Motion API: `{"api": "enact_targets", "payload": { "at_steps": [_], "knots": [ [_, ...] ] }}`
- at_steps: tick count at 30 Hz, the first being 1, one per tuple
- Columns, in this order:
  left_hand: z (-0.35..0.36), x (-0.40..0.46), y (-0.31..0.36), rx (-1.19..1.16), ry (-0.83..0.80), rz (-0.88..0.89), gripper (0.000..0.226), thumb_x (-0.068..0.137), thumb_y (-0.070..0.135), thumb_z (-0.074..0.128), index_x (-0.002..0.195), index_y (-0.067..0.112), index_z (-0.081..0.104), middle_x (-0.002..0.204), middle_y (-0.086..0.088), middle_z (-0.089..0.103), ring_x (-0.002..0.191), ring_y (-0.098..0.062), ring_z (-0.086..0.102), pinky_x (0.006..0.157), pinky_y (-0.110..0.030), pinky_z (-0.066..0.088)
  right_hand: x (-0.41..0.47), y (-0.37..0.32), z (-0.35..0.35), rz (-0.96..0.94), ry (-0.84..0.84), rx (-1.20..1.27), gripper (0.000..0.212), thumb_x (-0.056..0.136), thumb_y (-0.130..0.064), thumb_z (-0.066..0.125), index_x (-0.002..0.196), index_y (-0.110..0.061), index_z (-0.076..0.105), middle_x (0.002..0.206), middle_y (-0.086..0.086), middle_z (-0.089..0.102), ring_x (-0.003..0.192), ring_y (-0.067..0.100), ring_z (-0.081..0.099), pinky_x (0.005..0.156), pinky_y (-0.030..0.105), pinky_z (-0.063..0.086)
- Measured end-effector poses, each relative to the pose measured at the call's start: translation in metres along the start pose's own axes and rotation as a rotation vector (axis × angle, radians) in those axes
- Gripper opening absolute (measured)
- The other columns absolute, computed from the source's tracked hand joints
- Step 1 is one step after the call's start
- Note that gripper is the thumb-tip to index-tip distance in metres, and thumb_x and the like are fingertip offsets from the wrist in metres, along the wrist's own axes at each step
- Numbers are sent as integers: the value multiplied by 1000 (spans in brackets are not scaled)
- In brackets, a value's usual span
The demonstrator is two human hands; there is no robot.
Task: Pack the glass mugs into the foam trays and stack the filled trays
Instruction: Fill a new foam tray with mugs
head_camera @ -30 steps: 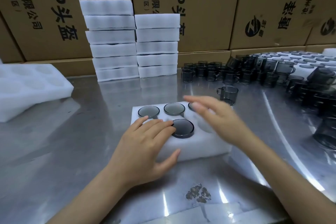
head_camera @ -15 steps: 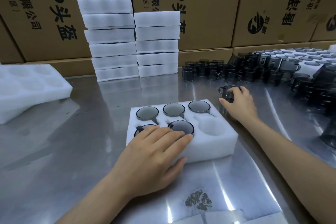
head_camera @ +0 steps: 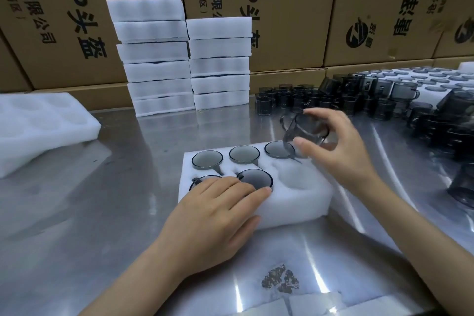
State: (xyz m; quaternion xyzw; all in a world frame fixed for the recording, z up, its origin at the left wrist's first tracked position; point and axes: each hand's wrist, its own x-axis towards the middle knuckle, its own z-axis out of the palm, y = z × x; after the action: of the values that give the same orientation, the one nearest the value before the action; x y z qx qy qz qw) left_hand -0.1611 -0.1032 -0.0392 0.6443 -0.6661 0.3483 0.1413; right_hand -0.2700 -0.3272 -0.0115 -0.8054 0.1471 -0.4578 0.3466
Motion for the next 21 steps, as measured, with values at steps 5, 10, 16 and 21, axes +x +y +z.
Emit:
{"api": "enact_targets", "payload": {
  "at_steps": [5, 10, 16, 21],
  "knots": [
    [0, 0, -1, -6, -10, 7, 36, 86, 28, 62, 118, 14, 65, 102, 1, 67, 92, -22, 63, 74, -34, 51, -25, -16, 2, -66, -229, -16, 50, 66, -34, 72, 113, -30, 56, 103, -20, 63, 94, 6, 56, 75, 22, 47],
    [-1, 0, -1, -7, -28, 12, 36, 88, 28, 59, 120, 14, 65, 104, 1, 67, 93, -22, 62, 75, -34, 51, -30, -19, -6, -112, -289, -83, 44, 64, -32, 71, 106, -37, 59, 101, -21, 64, 97, 11, 58, 85, 29, 45],
    [-3, 1, 1, -9, -51, 4, 36, 87, 27, 59, 119, 13, 65, 103, 0, 67, 93, -23, 62, 74, -34, 51, -30, -15, -6, -83, -308, -85, 42, 64, -35, 71, 105, -35, 62, 99, -19, 65, 93, 1, 57, 77, 11, 36],
    [-4, 2, 2, -29, -68, -17, 36, 85, 26, 61, 118, 13, 65, 103, 0, 67, 92, -24, 62, 76, -34, 51, -34, -11, -5, -84, -303, -94, 45, 65, -39, 73, 107, -30, 61, 101, -18, 63, 93, -3, 55, 76, 6, 34]
  ]
}}
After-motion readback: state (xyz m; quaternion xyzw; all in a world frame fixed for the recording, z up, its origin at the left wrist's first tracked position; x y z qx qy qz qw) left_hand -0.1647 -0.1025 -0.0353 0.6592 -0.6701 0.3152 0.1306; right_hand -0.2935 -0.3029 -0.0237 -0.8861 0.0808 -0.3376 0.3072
